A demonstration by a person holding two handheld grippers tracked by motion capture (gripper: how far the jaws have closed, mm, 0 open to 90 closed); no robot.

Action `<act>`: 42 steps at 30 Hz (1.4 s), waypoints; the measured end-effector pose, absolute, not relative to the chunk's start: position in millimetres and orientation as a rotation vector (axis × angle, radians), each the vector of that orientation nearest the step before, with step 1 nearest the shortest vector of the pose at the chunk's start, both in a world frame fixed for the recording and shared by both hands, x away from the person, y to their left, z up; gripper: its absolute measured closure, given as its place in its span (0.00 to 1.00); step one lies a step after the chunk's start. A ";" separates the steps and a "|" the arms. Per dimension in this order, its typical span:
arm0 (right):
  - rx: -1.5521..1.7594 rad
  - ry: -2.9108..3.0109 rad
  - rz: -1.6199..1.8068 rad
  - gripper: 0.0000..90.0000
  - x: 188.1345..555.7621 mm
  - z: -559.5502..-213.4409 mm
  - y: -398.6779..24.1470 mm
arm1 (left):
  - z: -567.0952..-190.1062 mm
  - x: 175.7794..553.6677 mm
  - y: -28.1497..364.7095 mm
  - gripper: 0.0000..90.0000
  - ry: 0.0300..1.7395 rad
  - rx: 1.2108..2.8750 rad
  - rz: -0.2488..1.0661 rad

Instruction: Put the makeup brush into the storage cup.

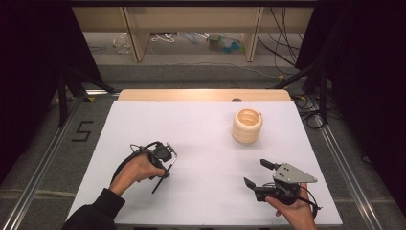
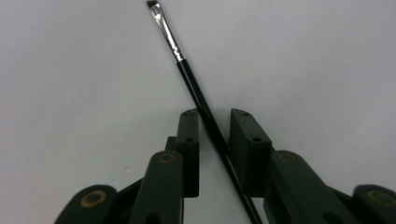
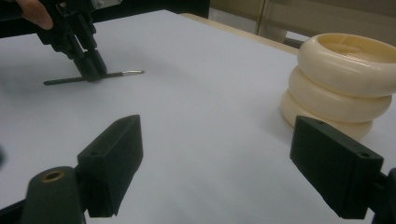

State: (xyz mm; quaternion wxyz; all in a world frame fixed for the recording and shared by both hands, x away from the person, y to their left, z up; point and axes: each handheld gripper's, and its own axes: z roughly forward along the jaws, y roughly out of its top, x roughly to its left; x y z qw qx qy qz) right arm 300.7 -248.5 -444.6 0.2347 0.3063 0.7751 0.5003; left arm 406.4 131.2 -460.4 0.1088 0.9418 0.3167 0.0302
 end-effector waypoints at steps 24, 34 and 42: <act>0.834 2.133 1.367 0.20 301.2 -445.2 -247.9 | -459.1 409.5 124.5 0.94 0.843 2.852 0.086; 0.836 2.137 1.367 0.20 301.1 -445.2 -247.6 | -459.5 409.1 124.6 0.95 0.820 2.852 0.084; 0.835 2.133 1.368 0.21 301.0 -444.8 -248.1 | -457.5 409.8 128.5 0.95 0.775 2.814 0.077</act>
